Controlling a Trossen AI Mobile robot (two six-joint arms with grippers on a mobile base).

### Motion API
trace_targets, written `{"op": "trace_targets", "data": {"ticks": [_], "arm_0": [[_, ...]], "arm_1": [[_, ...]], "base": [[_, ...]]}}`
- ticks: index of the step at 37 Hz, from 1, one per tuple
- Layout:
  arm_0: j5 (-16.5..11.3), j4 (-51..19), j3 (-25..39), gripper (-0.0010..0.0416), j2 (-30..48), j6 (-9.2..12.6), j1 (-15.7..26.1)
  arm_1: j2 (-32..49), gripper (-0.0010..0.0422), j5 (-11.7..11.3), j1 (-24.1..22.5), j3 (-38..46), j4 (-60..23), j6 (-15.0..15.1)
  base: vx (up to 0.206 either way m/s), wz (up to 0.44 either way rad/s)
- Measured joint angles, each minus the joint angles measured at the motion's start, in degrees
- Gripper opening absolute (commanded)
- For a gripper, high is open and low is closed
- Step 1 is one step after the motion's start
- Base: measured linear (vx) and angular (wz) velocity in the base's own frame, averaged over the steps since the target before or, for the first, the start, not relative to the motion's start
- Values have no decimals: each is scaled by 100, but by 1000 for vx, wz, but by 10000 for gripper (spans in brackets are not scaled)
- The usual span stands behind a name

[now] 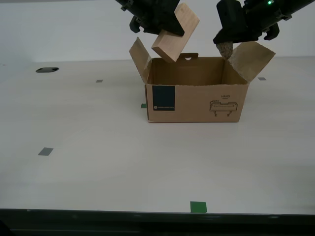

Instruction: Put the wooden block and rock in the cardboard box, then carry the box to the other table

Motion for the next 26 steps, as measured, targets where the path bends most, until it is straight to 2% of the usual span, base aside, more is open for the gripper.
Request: {"op": "trace_targets", "data": {"ticks": [14,26], "arm_0": [[0,-24,138,9,0,2,2],[0,-35,138,75,0,4,2]], "arm_1": [[0,0,0,-2,0,-195,0],[0,0,0,-4,0,-201,0]], "base": [[0,0],[0,0]]}}
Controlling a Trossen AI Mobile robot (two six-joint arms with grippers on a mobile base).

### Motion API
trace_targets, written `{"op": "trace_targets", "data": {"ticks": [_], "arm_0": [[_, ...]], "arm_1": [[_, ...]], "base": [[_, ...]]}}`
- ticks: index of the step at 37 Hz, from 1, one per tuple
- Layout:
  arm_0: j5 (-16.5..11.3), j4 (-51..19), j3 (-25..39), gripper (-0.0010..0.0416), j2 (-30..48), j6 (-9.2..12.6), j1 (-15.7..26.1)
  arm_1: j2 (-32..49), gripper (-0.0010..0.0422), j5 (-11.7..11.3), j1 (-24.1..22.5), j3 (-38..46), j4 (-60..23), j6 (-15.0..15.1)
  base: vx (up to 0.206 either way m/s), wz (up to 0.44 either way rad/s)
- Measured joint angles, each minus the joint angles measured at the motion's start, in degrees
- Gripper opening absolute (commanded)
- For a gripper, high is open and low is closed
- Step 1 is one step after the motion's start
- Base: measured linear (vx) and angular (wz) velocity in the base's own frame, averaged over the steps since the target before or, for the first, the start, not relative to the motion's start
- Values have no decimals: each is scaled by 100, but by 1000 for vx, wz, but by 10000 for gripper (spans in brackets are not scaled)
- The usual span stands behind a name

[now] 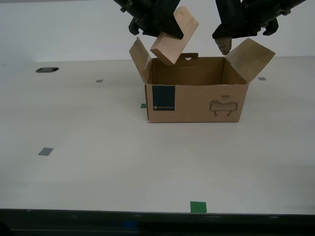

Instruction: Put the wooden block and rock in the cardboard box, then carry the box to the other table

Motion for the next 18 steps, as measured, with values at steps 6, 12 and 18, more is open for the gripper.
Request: {"op": "trace_targets", "data": {"ticks": [6,12,18], "arm_0": [[0,-2,0,102,0,20,2],[0,-7,0,124,0,44,2],[0,-11,0,157,0,85,4]], "arm_1": [[0,0,0,0,0,-2,0],[0,0,0,-2,0,-4,4],[0,39,0,-4,-2,-9,7]], "base": [[0,0],[0,0],[0,0]]}}
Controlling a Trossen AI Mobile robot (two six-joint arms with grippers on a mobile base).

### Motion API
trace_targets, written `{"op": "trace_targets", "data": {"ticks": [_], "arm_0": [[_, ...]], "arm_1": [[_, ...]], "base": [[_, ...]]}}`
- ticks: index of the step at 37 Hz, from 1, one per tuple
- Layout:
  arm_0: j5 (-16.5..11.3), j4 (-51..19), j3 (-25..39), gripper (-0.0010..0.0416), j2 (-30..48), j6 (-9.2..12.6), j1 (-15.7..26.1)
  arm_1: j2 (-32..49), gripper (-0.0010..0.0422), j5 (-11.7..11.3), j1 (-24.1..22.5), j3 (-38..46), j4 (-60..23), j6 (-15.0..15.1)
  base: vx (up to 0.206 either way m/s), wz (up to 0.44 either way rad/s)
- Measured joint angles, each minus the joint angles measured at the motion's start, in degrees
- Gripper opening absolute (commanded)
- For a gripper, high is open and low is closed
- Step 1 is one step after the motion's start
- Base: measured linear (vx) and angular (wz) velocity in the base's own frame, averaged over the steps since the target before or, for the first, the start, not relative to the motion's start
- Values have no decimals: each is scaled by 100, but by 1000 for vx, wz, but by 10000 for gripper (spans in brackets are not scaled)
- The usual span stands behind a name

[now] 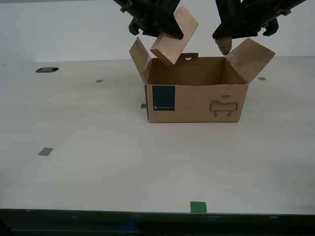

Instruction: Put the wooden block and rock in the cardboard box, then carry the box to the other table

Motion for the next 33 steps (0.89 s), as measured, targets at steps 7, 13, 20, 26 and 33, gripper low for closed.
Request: {"op": "trace_targets", "data": {"ticks": [7,13,20,26,33], "arm_0": [[-2,2,0,213,-2,81,2],[-2,2,0,275,-2,409,4],[-4,-9,0,342,-2,479,4],[-7,-46,0,376,-2,498,4],[-9,-184,0,385,-42,597,2]], "arm_1": [[0,126,0,-2,0,-2,0],[0,201,-129,-4,2,-2,-116],[-4,283,-407,-24,20,9,-243],[-4,324,-304,-39,17,4,-243],[-4,332,-50,-44,122,-31,-605]], "base": [[0,0],[0,0],[0,0],[0,0],[0,0]]}}
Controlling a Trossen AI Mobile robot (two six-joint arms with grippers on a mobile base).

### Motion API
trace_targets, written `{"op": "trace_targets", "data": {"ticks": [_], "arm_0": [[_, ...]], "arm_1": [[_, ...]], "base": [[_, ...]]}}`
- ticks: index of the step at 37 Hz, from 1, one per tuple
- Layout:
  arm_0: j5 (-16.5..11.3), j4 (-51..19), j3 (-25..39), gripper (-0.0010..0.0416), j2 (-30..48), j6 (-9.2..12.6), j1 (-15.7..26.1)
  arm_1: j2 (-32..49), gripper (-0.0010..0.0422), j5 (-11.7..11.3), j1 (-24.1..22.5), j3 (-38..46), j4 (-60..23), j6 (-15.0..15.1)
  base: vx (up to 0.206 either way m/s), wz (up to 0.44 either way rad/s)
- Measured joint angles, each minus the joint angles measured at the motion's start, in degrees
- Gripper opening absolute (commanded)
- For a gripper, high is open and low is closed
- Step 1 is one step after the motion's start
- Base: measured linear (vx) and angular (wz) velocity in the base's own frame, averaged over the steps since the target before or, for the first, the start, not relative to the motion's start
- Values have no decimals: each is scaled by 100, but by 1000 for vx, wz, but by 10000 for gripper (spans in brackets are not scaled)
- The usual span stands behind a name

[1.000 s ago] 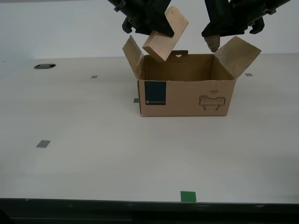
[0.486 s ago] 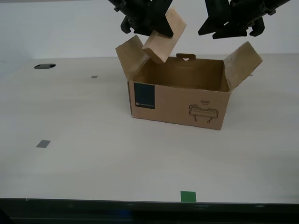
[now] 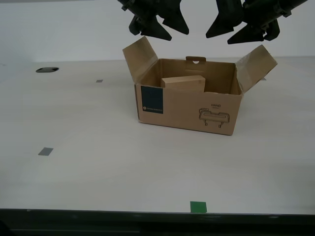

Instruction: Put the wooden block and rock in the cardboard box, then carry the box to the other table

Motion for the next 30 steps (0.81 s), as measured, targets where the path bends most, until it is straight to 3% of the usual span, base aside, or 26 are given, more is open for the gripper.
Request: {"op": "trace_targets", "data": {"ticks": [4,12,20,27,30], "arm_0": [[-4,-275,103,378,-114,214,0],[0,-1357,732,359,-575,503,-15],[669,-3012,1617,367,-1117,474,-15],[710,-3978,2216,382,-1425,546,-17],[879,-4374,2411,385,-1558,629,-17]], "arm_1": [[0,332,9,-2,278,-308,-289],[0,332,-63,9,1311,-1692,-299],[0,332,-90,125,2533,-3333,-256],[-4,332,-527,275,3080,-4000,-201],[-4,332,-638,369,3130,-4306,-87]], "base": [[0,0],[0,0],[0,0],[0,0],[0,0]]}}
